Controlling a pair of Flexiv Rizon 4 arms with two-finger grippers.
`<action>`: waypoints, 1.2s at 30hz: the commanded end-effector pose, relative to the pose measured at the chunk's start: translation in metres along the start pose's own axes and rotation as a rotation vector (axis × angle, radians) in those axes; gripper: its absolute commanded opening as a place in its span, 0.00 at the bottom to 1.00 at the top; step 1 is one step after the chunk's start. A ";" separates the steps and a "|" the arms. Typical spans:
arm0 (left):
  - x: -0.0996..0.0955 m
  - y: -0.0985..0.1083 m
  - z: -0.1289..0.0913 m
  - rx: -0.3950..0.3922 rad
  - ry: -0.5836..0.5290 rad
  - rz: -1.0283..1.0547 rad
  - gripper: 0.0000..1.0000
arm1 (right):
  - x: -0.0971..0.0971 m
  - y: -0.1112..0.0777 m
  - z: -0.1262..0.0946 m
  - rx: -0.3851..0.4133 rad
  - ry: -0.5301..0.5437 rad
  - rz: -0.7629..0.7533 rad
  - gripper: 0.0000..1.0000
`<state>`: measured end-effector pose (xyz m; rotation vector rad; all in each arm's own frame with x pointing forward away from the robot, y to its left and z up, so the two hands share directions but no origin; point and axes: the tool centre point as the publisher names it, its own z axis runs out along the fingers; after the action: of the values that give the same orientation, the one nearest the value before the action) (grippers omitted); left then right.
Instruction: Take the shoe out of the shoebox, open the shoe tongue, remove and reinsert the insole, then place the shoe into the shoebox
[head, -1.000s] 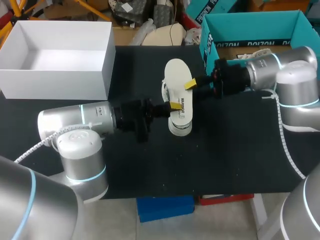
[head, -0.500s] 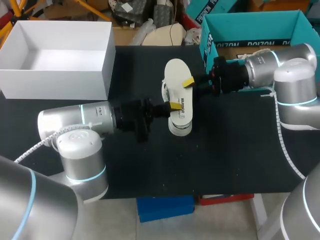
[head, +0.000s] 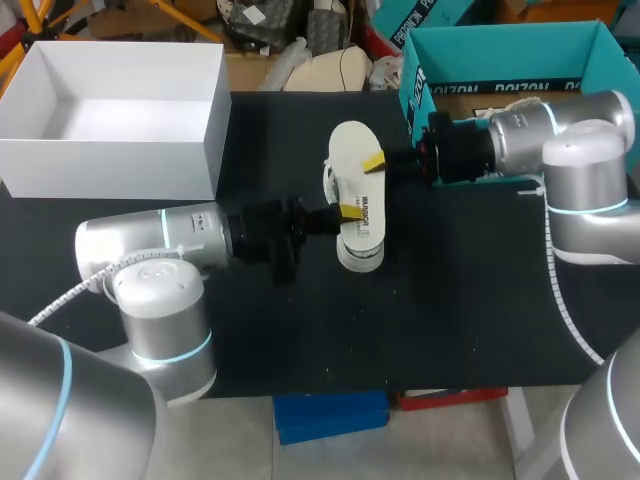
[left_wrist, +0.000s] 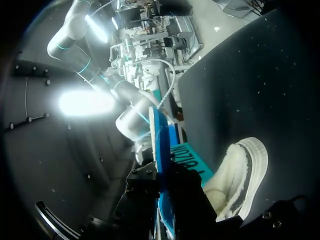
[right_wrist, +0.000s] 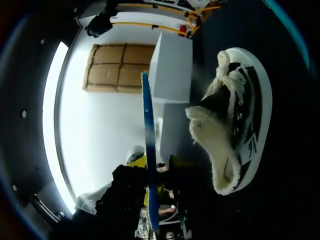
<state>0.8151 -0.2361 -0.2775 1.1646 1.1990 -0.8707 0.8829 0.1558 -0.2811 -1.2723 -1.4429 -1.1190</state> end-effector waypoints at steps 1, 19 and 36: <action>0.000 -0.001 0.000 -0.004 0.003 0.002 0.00 | 0.005 -0.004 0.001 -0.020 -0.014 0.002 0.00; -0.001 0.003 -0.008 -0.029 0.067 0.029 1.00 | 0.005 -0.004 0.001 -0.020 -0.014 0.002 0.00; -0.062 0.039 -0.066 0.061 0.634 0.318 1.00 | 0.005 -0.004 0.001 -0.020 -0.014 0.002 0.00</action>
<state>0.8214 -0.1759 -0.2289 1.4092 1.2581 -0.4757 0.8789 0.1572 -0.2772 -1.2942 -1.4431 -1.1273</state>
